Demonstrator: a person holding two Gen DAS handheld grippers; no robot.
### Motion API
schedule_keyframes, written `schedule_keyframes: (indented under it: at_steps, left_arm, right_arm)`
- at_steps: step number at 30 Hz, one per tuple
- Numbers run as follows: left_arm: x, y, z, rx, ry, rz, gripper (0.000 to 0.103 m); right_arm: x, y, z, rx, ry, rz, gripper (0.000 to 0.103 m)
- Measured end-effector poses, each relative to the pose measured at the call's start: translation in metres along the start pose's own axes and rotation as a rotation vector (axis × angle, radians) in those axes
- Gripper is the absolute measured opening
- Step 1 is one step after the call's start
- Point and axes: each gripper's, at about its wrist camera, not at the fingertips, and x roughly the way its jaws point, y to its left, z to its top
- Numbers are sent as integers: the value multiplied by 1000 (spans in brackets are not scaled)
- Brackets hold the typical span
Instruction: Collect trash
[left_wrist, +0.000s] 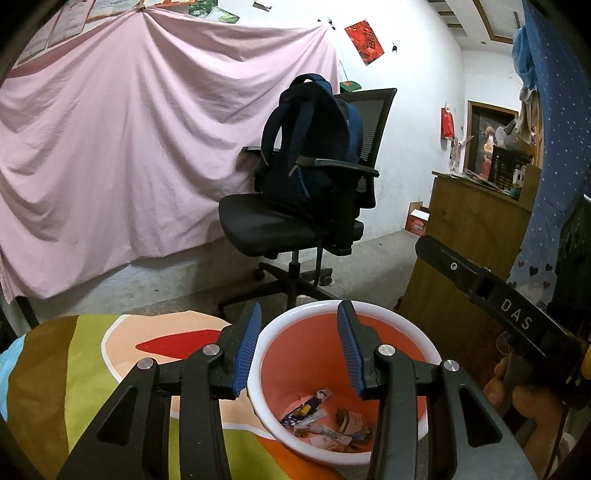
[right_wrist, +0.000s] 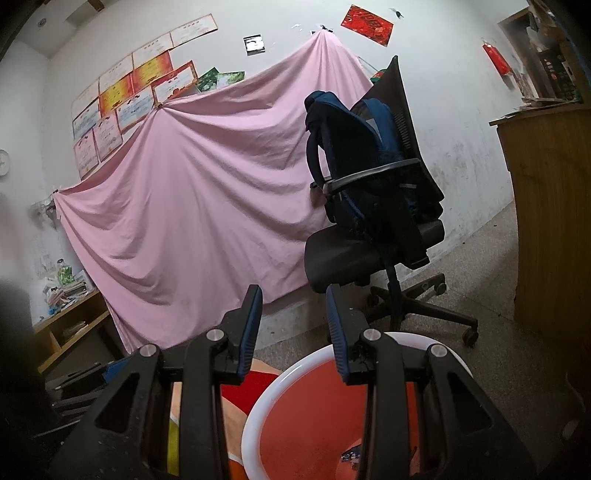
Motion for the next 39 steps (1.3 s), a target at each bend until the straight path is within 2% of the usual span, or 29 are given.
schedule_keyframes:
  at_steps: [14, 17, 20, 25, 29, 32, 34, 35, 36, 39]
  left_arm:
    - [-28, 15, 2, -8, -28, 51, 38]
    - [-38, 20, 1, -13, -37, 70, 40]
    - [-51, 26, 0, -27, -56, 93, 47]
    - [-71, 38, -4, -63, -71, 121, 47]
    - [-93, 47, -11, -96, -97, 151, 57]
    - [-111, 53, -18, -117, -112, 169, 57]
    - [-122, 56, -24, -126, -122, 185, 62]
    - [-129, 57, -27, -134, -131, 197, 68]
    - [-135, 59, -30, -141, -139, 205, 75]
    - [-159, 66, -42, -177, -172, 229, 79]
  right_arm:
    - [3, 6, -1, -26, 8, -6, 66]
    - [3, 8, -1, -34, 10, -4, 66]
    - [1, 10, -2, -40, 10, -5, 70]
    - [-3, 16, -4, -42, 13, -11, 79]
    - [-11, 23, -8, -54, 12, -14, 89]
    - [-21, 32, -14, -71, 7, -10, 96]
    - [-29, 40, -16, -89, -7, -5, 101]
    - [-33, 45, -17, -98, -14, -3, 103]
    - [-39, 51, -18, -117, -21, 1, 103]
    - [-52, 67, -23, -159, -30, 7, 103]
